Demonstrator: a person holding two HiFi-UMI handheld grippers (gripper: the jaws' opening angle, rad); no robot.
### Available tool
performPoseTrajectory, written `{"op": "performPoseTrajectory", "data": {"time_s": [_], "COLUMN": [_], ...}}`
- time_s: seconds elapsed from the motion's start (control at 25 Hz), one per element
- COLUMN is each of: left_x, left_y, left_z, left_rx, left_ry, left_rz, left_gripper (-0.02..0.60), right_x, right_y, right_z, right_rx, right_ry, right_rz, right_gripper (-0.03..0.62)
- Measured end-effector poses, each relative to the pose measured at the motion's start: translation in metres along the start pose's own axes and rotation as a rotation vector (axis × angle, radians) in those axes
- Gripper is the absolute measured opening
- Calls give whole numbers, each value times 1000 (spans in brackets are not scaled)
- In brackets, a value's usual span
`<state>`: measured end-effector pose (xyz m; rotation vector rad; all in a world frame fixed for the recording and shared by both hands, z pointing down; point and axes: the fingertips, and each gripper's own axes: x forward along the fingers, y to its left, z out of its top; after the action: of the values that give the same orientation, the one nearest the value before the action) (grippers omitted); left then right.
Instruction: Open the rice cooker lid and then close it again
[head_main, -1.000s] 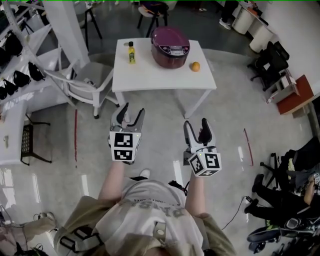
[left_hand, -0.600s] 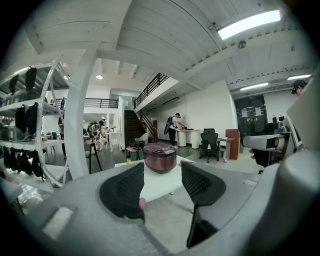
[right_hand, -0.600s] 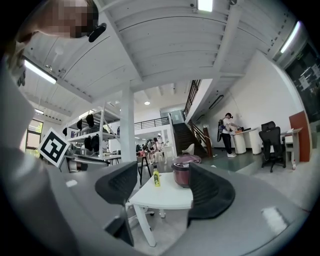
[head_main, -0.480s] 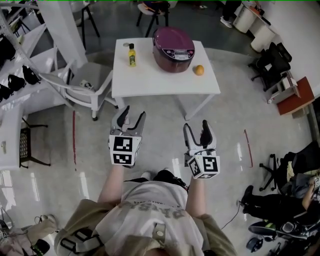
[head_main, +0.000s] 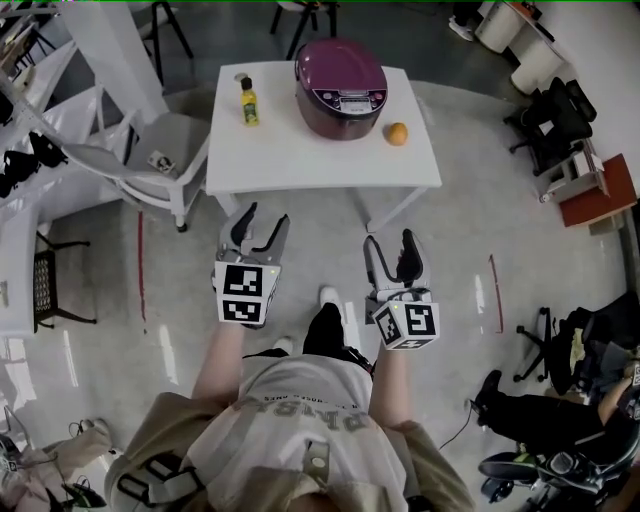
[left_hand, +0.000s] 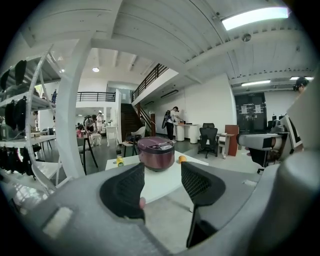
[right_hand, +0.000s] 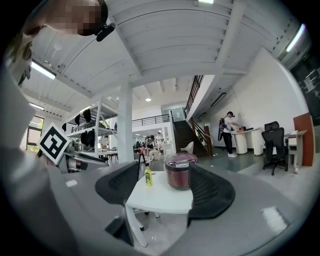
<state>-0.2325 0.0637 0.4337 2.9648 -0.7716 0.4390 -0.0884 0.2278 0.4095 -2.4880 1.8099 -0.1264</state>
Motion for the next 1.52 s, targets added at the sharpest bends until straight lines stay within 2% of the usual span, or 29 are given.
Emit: {"op": "performPoseTrajectory", "data": {"time_s": [0.44, 0.68, 0.88, 1.24, 1.52], "left_x": [104, 151, 185, 216, 227], "left_y": [-27, -35, -47, -52, -37], "left_z": [36, 54, 62, 52, 44], "left_rx": [-13, -25, -16, -6, -6], "left_ry": [10, 10, 23, 80, 106], "left_rz": [76, 138, 160, 175, 185], "left_gripper": [242, 242, 242, 242, 243], "right_x": [76, 120, 146, 172, 194], "right_y": [-94, -127, -143, -170, -170], "right_z": [13, 26, 27, 12, 0], "right_rx": [-10, -32, -58, -39, -23], "right_ry": [34, 31, 41, 75, 97], "right_rz": [104, 232, 329, 351, 360], "right_gripper": [293, 295, 294, 295, 294]}}
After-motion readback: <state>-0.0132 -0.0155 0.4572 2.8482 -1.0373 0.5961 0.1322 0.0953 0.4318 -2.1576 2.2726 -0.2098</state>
